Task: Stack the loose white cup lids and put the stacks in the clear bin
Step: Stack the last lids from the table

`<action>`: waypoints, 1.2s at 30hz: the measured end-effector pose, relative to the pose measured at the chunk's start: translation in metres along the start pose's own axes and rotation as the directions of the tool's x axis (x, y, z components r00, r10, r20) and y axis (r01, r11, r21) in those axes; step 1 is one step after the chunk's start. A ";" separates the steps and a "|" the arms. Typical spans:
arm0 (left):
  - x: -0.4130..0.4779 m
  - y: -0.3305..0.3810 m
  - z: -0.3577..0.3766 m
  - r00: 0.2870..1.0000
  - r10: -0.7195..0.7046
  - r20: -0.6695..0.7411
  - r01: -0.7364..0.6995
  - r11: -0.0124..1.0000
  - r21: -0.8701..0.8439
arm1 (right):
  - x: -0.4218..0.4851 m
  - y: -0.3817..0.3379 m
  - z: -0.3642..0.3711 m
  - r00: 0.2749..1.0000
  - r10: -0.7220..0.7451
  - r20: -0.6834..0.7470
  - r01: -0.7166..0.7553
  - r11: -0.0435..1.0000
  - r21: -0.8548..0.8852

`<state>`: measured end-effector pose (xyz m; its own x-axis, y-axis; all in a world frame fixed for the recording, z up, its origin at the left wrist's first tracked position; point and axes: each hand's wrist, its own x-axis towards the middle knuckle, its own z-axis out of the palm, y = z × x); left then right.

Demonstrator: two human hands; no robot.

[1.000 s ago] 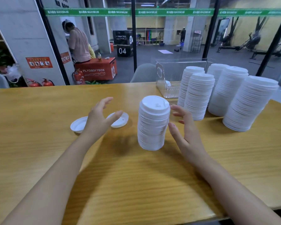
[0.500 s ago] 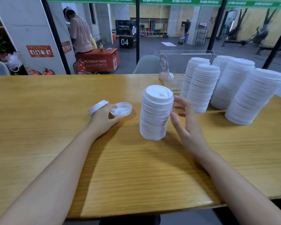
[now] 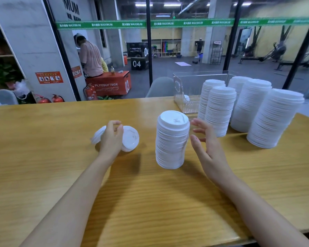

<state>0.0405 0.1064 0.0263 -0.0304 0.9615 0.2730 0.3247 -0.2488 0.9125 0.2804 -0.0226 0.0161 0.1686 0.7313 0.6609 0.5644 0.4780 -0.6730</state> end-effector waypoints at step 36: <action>-0.040 0.089 0.024 0.802 0.459 0.381 -0.508 0.861 0.030 | 0.001 0.001 -0.002 0.999 0.017 -0.048 -0.018 0.999 -0.026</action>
<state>0.0930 0.0484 0.0890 0.4854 0.7014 0.5220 0.3238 -0.6988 0.6379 0.2828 -0.0223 0.0170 0.2167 0.7153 0.6644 0.5822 0.4516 -0.6761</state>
